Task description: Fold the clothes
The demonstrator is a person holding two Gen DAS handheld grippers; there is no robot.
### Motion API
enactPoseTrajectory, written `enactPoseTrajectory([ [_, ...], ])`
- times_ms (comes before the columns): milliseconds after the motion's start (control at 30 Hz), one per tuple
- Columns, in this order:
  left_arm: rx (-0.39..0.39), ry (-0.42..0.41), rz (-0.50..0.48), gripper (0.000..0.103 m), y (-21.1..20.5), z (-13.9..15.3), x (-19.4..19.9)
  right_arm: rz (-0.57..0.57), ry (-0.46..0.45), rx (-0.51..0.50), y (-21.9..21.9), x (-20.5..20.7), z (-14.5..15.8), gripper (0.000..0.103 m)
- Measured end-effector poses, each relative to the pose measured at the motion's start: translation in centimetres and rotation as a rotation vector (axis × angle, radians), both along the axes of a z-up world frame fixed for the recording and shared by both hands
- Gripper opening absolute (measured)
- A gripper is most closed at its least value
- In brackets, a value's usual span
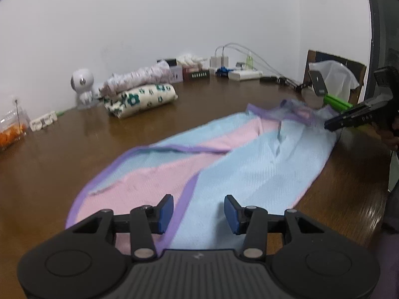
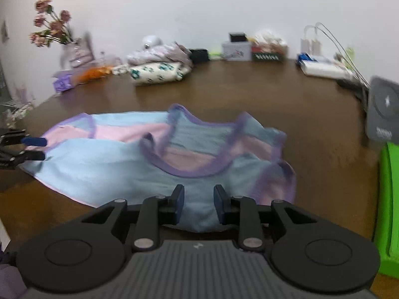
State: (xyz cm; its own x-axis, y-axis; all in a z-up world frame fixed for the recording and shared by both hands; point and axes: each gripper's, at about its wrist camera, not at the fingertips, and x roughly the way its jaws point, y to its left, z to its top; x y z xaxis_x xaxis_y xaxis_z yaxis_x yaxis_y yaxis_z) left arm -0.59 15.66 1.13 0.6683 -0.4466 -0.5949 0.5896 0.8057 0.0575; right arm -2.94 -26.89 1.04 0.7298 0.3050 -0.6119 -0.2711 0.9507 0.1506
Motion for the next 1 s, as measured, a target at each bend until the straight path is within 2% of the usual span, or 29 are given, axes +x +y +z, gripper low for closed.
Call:
enactPoseTrajectory([
  [200, -0.023, 0.019, 0.060, 0.044, 0.8, -0.5, -0.6, -0.023, 0.003, -0.084, 0.5, -0.5, -0.4, 0.023],
  [300, -0.030, 0.037, 0.065, 0.043, 1.1, -0.3, -0.9, -0.041, 0.011, -0.093, 0.1, -0.9, -0.1, 0.023],
  [367, -0.057, 0.036, 0.070, 0.043, 1.8, 0.8, -0.5, -0.041, 0.033, -0.065, -0.2, -0.7, 0.2, 0.024],
  [433, -0.071, 0.015, 0.084, 0.049, 2.4, 2.4, 0.4, -0.022, 0.001, -0.039, -0.6, -0.1, 1.8, 0.029],
  [500, -0.028, -0.047, 0.115, 0.065, 2.6, 4.4, 2.2, -0.002, -0.032, -0.013, -1.0, 0.5, 3.4, 0.040],
  [533, -0.018, -0.055, 0.120, 0.066, 2.6, 5.1, 3.5, 0.014, -0.055, -0.017, -0.8, 1.0, 4.1, 0.045],
  [633, -0.011, -0.027, 0.113, 0.069, 2.1, 6.4, 8.5, 0.098, -0.096, -0.043, 1.4, 4.9, 5.8, 0.053],
  [767, 0.003, 0.099, 0.074, 0.069, 1.1, 5.2, 14.4, 0.217, -0.059, -0.076, 5.7, 11.1, 5.4, 0.053],
  [867, 0.011, 0.133, 0.034, 0.069, 0.1, 3.5, 15.6, 0.229, -0.005, -0.094, 6.8, 13.8, 3.8, 0.052],
  [933, 0.018, 0.149, 0.006, 0.067, -0.6, 2.4, 16.2, 0.236, 0.032, -0.106, 7.6, 15.6, 2.7, 0.049],
  [967, 0.017, 0.151, -0.001, 0.064, -0.8, 2.0, 16.4, 0.236, 0.043, -0.108, 7.7, 15.9, 2.2, 0.045],
  [1000, 0.013, 0.148, -0.002, 0.056, -1.0, 1.7, 16.4, 0.234, 0.054, -0.110, 7.8, 16.2, 1.8, 0.035],
])
